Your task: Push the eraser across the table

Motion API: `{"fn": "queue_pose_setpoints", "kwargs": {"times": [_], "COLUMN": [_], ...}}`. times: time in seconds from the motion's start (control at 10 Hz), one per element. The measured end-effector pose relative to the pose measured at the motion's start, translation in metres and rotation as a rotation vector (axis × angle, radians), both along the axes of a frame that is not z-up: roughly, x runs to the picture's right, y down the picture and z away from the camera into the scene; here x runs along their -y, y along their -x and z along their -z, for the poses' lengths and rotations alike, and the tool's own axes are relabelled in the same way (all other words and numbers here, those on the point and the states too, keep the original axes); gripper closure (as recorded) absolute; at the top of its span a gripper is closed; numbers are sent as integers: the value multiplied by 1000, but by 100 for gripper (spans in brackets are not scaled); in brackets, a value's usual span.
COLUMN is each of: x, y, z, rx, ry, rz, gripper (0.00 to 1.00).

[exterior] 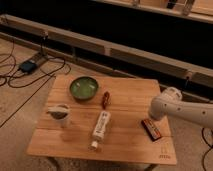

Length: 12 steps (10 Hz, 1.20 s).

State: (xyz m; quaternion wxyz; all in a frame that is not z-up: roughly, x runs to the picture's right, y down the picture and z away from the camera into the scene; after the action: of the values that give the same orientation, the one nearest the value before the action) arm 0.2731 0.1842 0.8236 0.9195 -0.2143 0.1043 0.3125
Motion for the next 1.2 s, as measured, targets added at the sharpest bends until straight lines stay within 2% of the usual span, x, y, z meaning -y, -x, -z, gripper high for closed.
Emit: {"fn": "queue_pose_setpoints", "kwargs": {"times": [0.1, 0.2, 0.3, 0.4, 0.6, 0.7, 0.9, 1.2], "x": [-1, -1, 2, 6, 15, 19, 16, 9], "y": [-4, -13, -14, -9, 13, 25, 28, 43], "z": [1, 5, 6, 6, 2, 1, 5, 7], "rx": [2, 10, 14, 20, 35, 45, 41, 46], "ry": [-2, -7, -12, -15, -17, -17, -14, -2], "rz": [1, 5, 8, 14, 32, 42, 52, 80], "gripper": [73, 60, 55, 55, 69, 80, 98, 100]}}
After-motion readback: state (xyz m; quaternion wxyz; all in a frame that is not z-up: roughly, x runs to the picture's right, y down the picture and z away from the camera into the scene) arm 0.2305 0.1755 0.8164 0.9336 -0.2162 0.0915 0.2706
